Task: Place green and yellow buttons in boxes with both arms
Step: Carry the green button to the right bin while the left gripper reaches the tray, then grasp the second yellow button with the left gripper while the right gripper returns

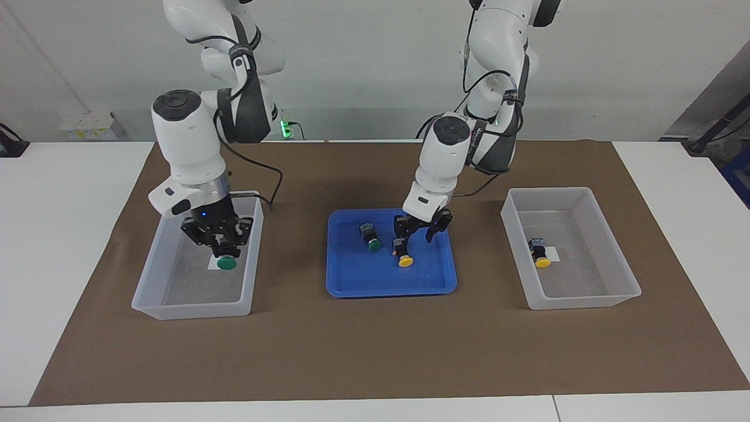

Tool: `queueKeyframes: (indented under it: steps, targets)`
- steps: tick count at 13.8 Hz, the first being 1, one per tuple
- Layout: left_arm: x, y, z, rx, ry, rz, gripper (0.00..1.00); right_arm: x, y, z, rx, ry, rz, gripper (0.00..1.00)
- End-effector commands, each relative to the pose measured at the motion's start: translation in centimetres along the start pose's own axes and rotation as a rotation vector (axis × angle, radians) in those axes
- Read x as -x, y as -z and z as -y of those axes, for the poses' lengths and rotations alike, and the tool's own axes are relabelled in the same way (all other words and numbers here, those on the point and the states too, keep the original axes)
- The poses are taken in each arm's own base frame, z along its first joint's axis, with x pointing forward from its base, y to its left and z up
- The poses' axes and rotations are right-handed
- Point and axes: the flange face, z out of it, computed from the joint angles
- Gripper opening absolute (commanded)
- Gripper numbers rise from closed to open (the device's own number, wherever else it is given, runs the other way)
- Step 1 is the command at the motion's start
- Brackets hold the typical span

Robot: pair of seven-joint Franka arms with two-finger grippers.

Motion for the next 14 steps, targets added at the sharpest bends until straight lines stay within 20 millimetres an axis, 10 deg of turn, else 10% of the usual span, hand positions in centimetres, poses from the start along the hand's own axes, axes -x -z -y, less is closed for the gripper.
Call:
queueKeyframes:
  steps: [1,10,12,14]
  targets:
    - [0.7,-2.2,-0.5,0.021,0.004,-0.018,0.69,-0.1,-2.8,-2.6,-0.015,-0.008,-0.007,0.00]
    - [2.0,-4.7,0.0,0.033,-0.019,-0.035,0.69,-0.4,-13.0,-7.4,-0.005,-0.094,-0.003,0.03]
    - [2.5,-5.1,-0.1,0.033,-0.026,-0.033,0.69,-0.3,-13.1,-7.4,-0.005,-0.094,0.002,0.58]
    - [3.4,-5.7,-0.2,0.028,-0.035,-0.024,0.69,-0.4,-12.9,-7.4,-0.005,-0.094,0.003,0.72]
